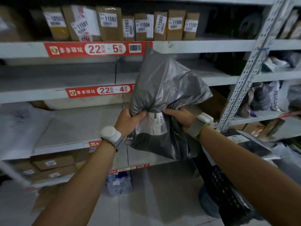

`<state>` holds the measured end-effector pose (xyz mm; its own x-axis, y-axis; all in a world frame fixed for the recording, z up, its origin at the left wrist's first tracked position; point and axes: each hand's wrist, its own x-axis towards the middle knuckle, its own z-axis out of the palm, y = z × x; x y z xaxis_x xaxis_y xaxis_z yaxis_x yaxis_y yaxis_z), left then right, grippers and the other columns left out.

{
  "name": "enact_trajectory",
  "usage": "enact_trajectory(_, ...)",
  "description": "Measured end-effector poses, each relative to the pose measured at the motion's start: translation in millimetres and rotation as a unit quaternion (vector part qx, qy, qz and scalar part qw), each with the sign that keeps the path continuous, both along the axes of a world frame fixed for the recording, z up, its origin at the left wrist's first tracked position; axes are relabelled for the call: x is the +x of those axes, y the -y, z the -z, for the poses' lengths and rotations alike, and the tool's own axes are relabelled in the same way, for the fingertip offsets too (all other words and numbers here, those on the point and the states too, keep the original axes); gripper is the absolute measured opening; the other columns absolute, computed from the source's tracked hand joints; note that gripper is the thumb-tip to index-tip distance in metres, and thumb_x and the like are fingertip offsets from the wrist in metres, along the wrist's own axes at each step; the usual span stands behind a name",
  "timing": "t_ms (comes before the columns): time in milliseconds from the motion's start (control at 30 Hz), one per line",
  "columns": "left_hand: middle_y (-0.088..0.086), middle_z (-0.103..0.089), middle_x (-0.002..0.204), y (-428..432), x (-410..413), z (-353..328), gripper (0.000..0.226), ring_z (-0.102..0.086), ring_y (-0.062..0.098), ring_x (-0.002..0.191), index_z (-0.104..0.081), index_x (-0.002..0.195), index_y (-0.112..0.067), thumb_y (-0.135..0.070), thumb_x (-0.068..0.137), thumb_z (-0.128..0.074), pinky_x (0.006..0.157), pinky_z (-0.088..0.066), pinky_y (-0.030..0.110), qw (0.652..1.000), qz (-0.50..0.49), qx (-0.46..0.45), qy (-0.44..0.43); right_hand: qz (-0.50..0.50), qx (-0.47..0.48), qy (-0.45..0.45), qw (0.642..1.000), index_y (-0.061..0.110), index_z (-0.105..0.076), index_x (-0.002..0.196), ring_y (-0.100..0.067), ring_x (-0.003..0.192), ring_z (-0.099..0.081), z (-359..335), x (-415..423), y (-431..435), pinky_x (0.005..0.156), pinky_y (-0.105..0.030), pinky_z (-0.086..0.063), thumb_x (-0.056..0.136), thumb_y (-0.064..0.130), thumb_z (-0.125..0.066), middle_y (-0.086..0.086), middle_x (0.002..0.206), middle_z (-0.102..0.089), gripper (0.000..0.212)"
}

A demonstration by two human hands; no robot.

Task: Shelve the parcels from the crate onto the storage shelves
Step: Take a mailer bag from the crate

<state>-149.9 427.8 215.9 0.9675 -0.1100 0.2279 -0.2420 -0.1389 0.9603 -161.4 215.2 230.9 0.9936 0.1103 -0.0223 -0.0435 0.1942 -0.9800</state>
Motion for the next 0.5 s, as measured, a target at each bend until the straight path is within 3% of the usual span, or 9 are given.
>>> enact_trajectory(167, -0.003, -0.069, 0.119, -12, -8, -31, 0.038, -0.063, 0.012, 0.111, -0.063, 0.126, -0.019, -0.030, 0.091, -0.069, 0.100, -0.049, 0.033, 0.997, 0.037, 0.059, 0.022, -0.011, 0.081, -0.006, 0.997, 0.007, -0.069, 0.117, -0.021, 0.108, -0.069, -17, 6, -23, 0.100, -0.036, -0.051, 0.085, 0.032, -0.070, -0.009, 0.114, -0.073, 0.040)
enact_trajectory(300, -0.007, -0.069, 0.119, -25, -11, -35, 0.042, -0.064, 0.011, 0.110, -0.064, 0.123, -0.026, -0.042, 0.085, -0.073, 0.098, -0.051, 0.035, 0.987, 0.059, 0.147, 0.028, 0.027, 0.102, -0.011, 0.994, -0.004, -0.069, 0.111, -0.026, 0.088, -0.073, -29, 9, -41, 0.075, -0.033, -0.059, 0.084, 0.016, -0.075, -0.017, 0.102, -0.074, 0.034)
enact_trajectory(433, -0.008, -0.070, 0.115, -40, -18, -36, 0.039, -0.066, 0.013, 0.110, -0.062, 0.122, -0.023, -0.033, 0.086, -0.073, 0.094, -0.052, 0.029, 0.981, 0.111, 0.155, -0.025, 0.064, 0.109, -0.028, 0.992, -0.004, -0.063, 0.124, -0.038, 0.103, -0.070, -33, 19, -44, 0.089, -0.048, -0.057, 0.058, 0.025, -0.093, -0.022, 0.114, -0.070, 0.078)
enact_trajectory(500, -0.011, -0.069, 0.104, -48, -25, -33, 0.030, -0.068, 0.014, 0.101, -0.061, 0.116, -0.025, -0.036, 0.089, -0.069, 0.082, -0.053, 0.023, 0.974, 0.119, 0.182, -0.065, 0.063, 0.131, -0.042, 0.988, -0.004, -0.063, 0.125, -0.039, 0.107, -0.068, -30, 23, -42, 0.095, -0.053, -0.053, 0.053, 0.028, -0.095, -0.022, 0.118, -0.069, 0.085)
